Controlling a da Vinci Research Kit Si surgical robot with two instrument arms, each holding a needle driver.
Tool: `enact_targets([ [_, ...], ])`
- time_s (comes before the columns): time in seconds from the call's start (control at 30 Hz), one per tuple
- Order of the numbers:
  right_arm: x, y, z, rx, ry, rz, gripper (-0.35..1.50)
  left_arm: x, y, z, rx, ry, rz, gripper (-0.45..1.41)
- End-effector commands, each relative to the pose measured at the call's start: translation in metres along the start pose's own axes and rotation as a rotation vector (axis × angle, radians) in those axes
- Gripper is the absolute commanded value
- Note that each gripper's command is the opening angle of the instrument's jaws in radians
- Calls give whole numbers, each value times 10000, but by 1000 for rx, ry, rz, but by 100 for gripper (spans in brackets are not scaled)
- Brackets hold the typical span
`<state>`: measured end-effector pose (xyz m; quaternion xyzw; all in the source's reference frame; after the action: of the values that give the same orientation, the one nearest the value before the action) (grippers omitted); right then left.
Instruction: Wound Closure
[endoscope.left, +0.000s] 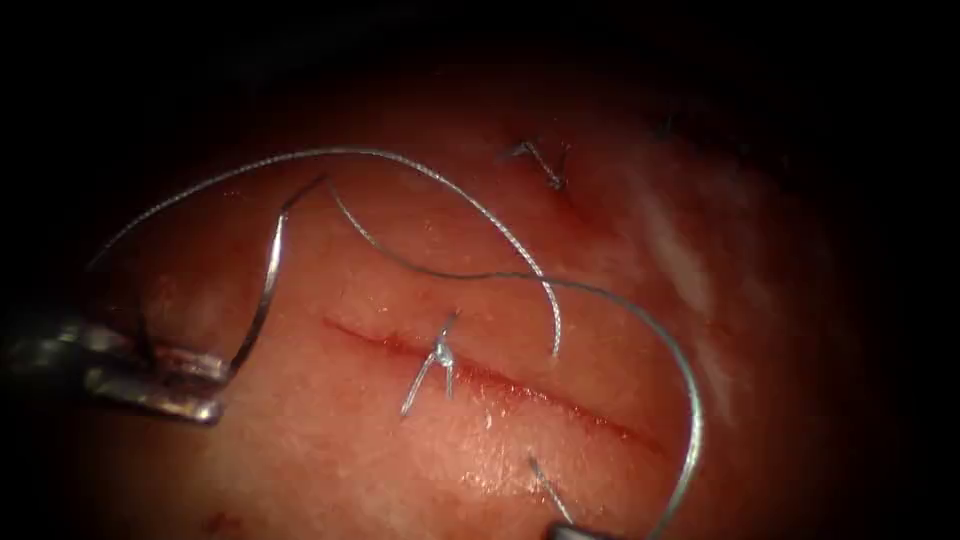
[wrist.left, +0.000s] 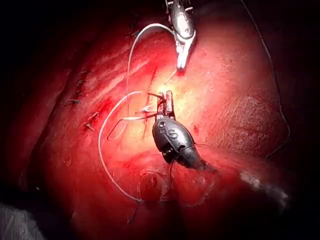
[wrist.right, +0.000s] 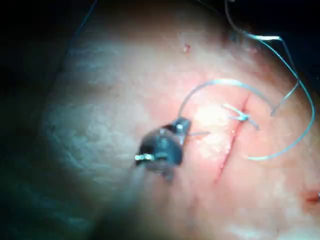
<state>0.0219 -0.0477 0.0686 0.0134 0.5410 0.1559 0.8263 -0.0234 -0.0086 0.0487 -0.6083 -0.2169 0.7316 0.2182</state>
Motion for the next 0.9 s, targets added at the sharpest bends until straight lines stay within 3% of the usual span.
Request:
enact_targets([
  [0.03, 4, -18, -6, 8, 2, 2, -35, -6, -3, 6, -1, 2, 1, -45],
  [0.37, 39, -87, -50, 89, 10, -30, -35, -5, -3, 2, -6, -1, -6, -45],
  [0.53, 48, -97, -57, 102, 14, -34, -35, 6, 1, -5, -44, 11, 15, -45],
  [0.63, 46, -88, -55, 68, 24, -26, 66, 15, 10, -8, -92, 27, 22, -45],
  [0.7, 43, -79, -53, 40, 20, -19, 98, 22, 19, -9, -127, 40, 39, -45],
  [0.73, 41, -72, -52, 34, 15, -15, 106, 24, 23, -9, -140, 45, 45, -45],
  [0.9, 23, -39, -49, 3, 5, 0, 108, 37, 38, -10, -185, 60, 47, -45],
])
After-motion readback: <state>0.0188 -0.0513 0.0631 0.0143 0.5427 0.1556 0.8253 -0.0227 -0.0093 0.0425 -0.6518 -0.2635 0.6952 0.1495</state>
